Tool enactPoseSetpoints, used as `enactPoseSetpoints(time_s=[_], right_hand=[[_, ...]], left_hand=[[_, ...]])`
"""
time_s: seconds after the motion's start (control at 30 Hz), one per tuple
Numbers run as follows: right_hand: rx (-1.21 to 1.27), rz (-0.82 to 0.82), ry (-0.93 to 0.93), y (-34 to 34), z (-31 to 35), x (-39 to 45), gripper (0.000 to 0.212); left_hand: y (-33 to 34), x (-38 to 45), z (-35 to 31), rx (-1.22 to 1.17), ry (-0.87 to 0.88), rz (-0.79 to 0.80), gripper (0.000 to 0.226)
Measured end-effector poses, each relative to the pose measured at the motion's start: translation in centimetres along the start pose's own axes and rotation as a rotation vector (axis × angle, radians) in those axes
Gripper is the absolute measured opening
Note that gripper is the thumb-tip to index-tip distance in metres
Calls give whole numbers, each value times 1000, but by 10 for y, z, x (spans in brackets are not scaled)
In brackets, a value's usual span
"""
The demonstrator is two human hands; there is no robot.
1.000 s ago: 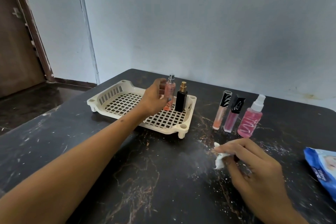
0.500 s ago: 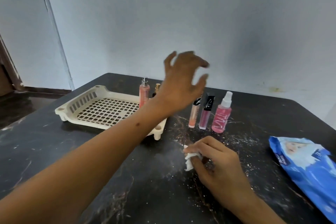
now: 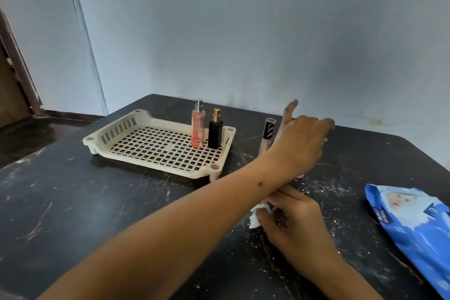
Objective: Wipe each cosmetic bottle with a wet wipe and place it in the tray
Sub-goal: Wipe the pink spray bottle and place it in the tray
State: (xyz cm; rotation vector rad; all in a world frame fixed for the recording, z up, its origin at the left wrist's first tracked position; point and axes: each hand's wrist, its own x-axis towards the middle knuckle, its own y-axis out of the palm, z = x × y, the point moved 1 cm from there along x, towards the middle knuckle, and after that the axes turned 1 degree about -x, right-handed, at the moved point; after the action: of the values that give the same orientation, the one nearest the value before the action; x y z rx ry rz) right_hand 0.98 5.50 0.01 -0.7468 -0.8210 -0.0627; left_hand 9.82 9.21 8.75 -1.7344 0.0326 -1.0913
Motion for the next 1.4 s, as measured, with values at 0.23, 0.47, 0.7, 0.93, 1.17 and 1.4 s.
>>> enactPoseSetpoints(time_s=[0.23, 0.47, 0.7, 0.93, 1.17, 1.4], right_hand=[[20, 11, 4, -1, -1, 1, 22], [51, 2, -1, -2, 1, 0, 15], [-43, -22, -153, -1, 10, -1, 17], [10, 25, -195, -3, 13, -2, 17], [90, 109, -222, -2, 17, -1, 18], [554, 261, 172, -10, 9, 4, 20]], left_hand=[[-36, -16, -1, -439, -130, -107, 23], [-94, -28, 41, -780, -349, -206, 13], [-88, -62, 63, -1259, -692, -120, 10], [-66, -81, 63, -1632, -999, -74, 20], [-48, -98, 49, -1869, -1019, 126, 35], [-43, -99, 59, -1808, -1078, 17, 47]])
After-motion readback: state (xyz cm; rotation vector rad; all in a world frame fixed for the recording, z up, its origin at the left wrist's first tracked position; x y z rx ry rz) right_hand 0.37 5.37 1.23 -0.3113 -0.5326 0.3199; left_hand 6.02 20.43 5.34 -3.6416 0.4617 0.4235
